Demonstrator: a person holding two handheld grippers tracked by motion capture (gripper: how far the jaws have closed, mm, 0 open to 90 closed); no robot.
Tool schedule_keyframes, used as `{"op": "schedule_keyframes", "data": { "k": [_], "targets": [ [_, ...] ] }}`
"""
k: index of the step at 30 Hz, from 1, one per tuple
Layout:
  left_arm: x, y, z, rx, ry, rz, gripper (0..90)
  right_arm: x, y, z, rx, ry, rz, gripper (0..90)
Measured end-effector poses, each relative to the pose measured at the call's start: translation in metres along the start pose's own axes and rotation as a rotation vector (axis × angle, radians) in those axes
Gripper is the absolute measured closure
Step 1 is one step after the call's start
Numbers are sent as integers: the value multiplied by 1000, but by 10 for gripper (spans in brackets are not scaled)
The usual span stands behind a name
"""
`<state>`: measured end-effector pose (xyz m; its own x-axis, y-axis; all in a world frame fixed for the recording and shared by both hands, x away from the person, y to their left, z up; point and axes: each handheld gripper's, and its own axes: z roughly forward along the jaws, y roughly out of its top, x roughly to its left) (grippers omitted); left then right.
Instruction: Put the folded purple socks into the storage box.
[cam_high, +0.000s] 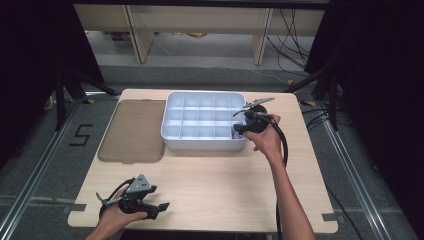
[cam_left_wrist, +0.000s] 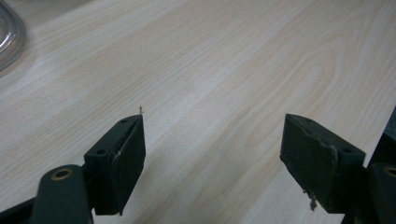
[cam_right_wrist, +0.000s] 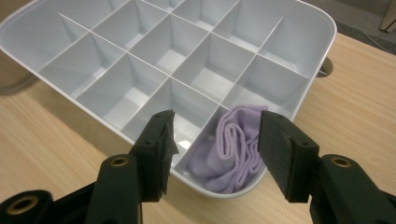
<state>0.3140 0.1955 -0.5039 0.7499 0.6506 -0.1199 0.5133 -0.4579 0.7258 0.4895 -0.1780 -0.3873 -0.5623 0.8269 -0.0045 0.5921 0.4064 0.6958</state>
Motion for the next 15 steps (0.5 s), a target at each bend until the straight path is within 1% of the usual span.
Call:
{"op": "schedule_keyframes", "data": {
  "k": [1,2,3,4,5,6,7,8,9,10,11,12,13,14,15],
  "targets": [
    [0,0,0,5,-1,6,219,2,-1,-1,-10,-1,8,461],
    [0,0,0,1,1,3,219,2,-1,-2,-13,16,-4,456],
    [0,0,0,2,1,5,219,5,-2,-3,-15,18,16,447],
    [-1,0,1,-8,-2,-6,219,6,-4,-3,-29,20,4,430],
    [1,0,0,3,8,7,219,10,-5,-5,-14,34,33,424],
    [1,0,0,6,-1,11,219,10,-7,-5,-25,35,14,418],
    [1,0,0,2,0,5,219,13,-8,-6,-31,44,19,410],
    [1,0,0,0,2,1,219,16,-9,-6,-44,42,33,401],
    [1,0,0,-1,1,1,219,17,-11,-8,-56,60,20,390],
    [0,0,0,-3,0,-22,219,21,-13,-9,-64,67,35,381],
    [0,0,0,-2,1,-21,219,23,-14,-12,-61,73,39,369],
    [0,0,0,-2,2,-20,219,25,-15,-12,-79,80,26,356],
    [0,0,0,-1,2,-14,219,28,-16,-14,-77,84,33,339],
    [0,-1,0,-2,1,-22,219,31,-18,-14,-96,82,24,325],
    [0,0,0,-8,1,-16,219,33,-20,-15,-112,95,14,314]
  ]
}}
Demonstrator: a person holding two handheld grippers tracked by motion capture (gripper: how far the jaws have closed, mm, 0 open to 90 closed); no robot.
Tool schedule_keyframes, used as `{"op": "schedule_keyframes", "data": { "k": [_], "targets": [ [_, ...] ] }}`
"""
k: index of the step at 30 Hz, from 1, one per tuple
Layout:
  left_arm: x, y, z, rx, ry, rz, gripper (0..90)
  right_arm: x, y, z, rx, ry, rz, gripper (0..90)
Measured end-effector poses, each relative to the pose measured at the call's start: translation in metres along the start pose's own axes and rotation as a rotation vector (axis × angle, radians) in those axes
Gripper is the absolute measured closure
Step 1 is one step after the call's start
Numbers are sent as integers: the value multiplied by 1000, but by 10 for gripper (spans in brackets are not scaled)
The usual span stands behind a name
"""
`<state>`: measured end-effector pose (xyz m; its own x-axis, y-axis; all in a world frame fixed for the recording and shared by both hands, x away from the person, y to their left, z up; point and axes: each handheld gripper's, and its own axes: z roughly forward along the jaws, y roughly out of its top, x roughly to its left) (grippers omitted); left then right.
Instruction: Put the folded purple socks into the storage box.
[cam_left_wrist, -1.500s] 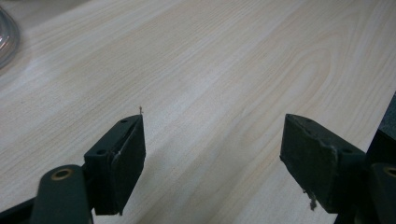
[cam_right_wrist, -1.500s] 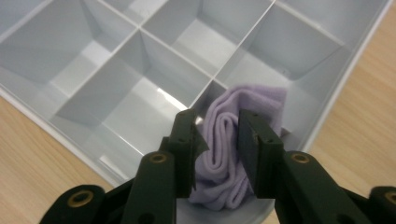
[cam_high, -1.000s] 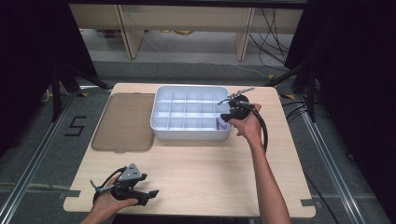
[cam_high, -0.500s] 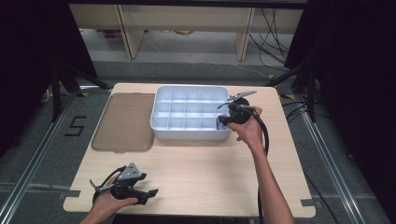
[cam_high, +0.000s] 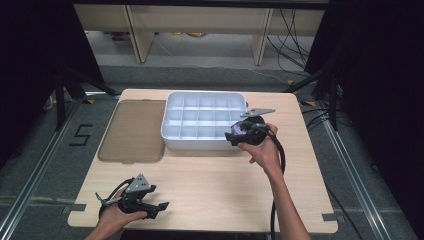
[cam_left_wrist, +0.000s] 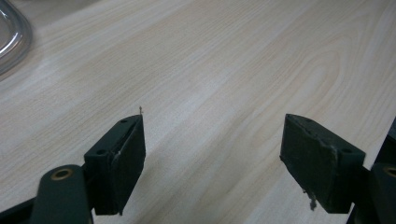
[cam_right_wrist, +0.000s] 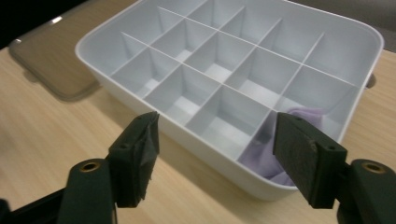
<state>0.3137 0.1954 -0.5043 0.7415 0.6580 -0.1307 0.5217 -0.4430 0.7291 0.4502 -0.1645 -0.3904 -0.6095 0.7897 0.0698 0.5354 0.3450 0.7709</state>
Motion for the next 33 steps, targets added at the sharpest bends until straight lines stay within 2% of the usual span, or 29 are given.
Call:
{"op": "schedule_keyframes", "data": {
  "k": [2,3,4,6,7,8,9,10,11,13,14,15,16,18,19,20,22,25,27,28,31,32,33],
  "targets": [
    [1,0,-1,9,0,19,219,9,-4,-3,-18,22,11,286],
    [1,0,-1,8,1,16,219,13,-6,-4,-24,28,18,276],
    [0,0,0,5,0,-7,219,15,-7,-4,-37,37,10,268],
    [0,0,-1,5,-1,-5,219,22,-12,-6,-48,46,9,250],
    [1,0,-1,4,2,9,219,25,-14,-4,-53,47,-3,248],
    [2,0,-1,6,8,17,219,29,-15,-4,-33,61,5,242],
    [2,0,-2,3,3,16,219,31,-16,-3,-44,77,5,238],
    [1,0,-1,-5,3,9,219,34,-17,-3,-40,68,-8,238],
    [1,0,-1,-10,3,9,219,38,-18,-2,-34,80,-5,238],
    [2,0,-3,2,11,22,219,40,-20,0,-38,95,-23,236],
    [2,0,-3,2,9,22,219,43,-22,-1,-36,84,-24,236],
    [2,0,-2,-2,6,19,219,44,-23,-1,-34,96,-27,235],
    [2,0,-3,3,2,24,219,46,-24,-2,-31,94,-9,235],
    [2,0,-3,1,10,23,219,46,-27,0,-36,106,-17,235],
    [2,0,-3,-3,7,18,219,48,-29,0,-19,109,6,231],
    [3,0,-4,6,3,29,219,47,-30,1,-10,94,-26,220],
    [2,0,-3,-5,19,6,219,48,-34,2,-18,105,-20,223],
    [1,0,-3,-10,8,-11,219,48,-38,2,0,95,-20,223],
    [2,0,-4,-8,7,14,218,48,-41,3,-2,98,-27,222],
    [1,0,-3,-17,6,2,219,48,-42,3,3,101,-21,218],
    [2,0,-4,-7,6,13,218,50,-45,3,-7,100,-20,221],
    [2,0,-4,-5,5,16,218,50,-46,2,8,100,-32,231],
    [1,0,-3,-14,2,9,219,52,-47,2,7,101,-24,236]
  ]
}}
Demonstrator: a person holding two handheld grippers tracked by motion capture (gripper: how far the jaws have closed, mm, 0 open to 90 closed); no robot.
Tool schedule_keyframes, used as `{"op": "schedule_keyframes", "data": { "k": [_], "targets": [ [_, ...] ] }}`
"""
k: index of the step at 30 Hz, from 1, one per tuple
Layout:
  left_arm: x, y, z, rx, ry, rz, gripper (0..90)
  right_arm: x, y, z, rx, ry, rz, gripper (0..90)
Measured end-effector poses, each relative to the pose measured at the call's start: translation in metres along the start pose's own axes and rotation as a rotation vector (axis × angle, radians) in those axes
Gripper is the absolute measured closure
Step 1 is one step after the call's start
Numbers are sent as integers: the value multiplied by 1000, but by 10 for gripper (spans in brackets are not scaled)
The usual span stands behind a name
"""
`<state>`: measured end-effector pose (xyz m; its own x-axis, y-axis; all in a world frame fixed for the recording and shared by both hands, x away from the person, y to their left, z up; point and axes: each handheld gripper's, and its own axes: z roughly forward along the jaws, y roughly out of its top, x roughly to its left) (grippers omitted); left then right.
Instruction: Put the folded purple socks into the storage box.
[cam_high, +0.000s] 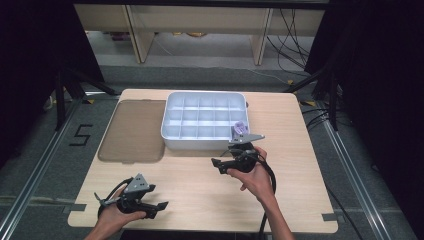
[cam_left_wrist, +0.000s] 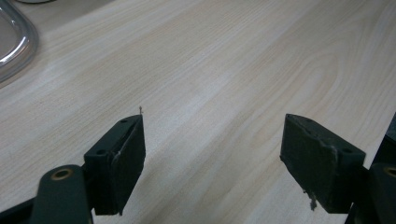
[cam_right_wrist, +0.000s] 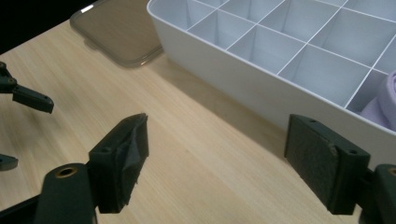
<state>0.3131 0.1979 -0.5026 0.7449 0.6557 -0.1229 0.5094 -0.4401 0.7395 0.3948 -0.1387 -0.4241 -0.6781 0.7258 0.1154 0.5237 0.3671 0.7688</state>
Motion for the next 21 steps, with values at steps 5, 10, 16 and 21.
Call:
{"op": "schedule_keyframes", "data": {
  "k": [5,10,16,21],
  "targets": [
    [0,0,-1,11,-5,14,218,3,-5,0,14,2,-4,219],
    [-1,0,0,8,-4,9,216,7,-9,-2,8,17,-5,210],
    [-1,0,-1,11,-5,12,214,12,-15,-2,13,24,-16,199],
    [-2,0,0,5,-2,7,214,16,-20,-2,15,23,-30,190]
  ]
}}
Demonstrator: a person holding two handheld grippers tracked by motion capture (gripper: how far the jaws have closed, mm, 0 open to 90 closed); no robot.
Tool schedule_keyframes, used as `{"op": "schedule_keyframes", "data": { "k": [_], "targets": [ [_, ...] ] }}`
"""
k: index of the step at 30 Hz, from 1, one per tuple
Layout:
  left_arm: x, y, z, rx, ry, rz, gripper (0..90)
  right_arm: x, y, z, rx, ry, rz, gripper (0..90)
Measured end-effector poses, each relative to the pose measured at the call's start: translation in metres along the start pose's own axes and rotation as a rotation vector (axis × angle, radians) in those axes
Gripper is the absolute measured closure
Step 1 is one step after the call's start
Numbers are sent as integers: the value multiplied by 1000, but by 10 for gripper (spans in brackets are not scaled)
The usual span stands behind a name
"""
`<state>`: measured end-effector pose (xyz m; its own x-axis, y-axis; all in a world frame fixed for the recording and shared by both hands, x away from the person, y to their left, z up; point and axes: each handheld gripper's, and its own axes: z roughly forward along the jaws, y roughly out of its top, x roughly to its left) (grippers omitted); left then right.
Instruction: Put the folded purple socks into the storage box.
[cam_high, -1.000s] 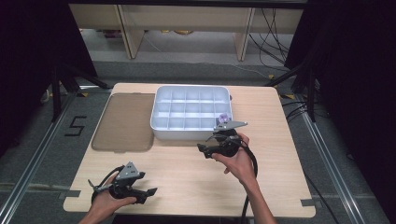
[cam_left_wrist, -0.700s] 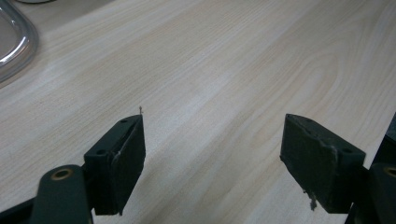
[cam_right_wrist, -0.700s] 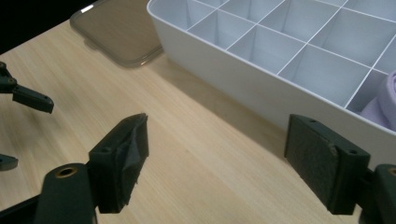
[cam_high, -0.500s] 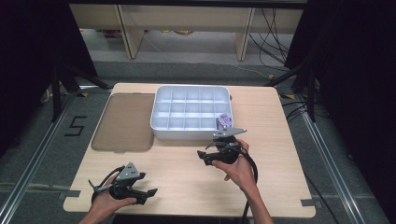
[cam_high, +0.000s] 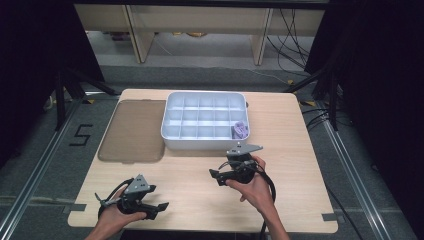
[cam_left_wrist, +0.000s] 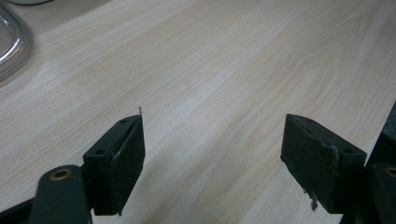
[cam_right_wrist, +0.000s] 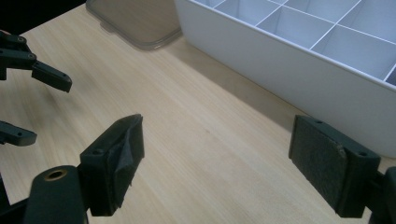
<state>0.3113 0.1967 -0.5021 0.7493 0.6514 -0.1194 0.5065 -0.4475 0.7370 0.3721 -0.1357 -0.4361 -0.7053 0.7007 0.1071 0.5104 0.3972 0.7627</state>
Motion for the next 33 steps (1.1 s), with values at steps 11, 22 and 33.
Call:
{"op": "schedule_keyframes", "data": {
  "k": [11,22,33],
  "targets": [
    [-1,0,0,-9,-10,-16,215,0,-14,-1,22,-17,-11,194],
    [1,1,-1,-2,-10,18,214,9,-28,-4,37,2,21,193],
    [-1,1,-1,-2,-11,19,214,17,-42,-6,34,13,2,192]
  ]
}}
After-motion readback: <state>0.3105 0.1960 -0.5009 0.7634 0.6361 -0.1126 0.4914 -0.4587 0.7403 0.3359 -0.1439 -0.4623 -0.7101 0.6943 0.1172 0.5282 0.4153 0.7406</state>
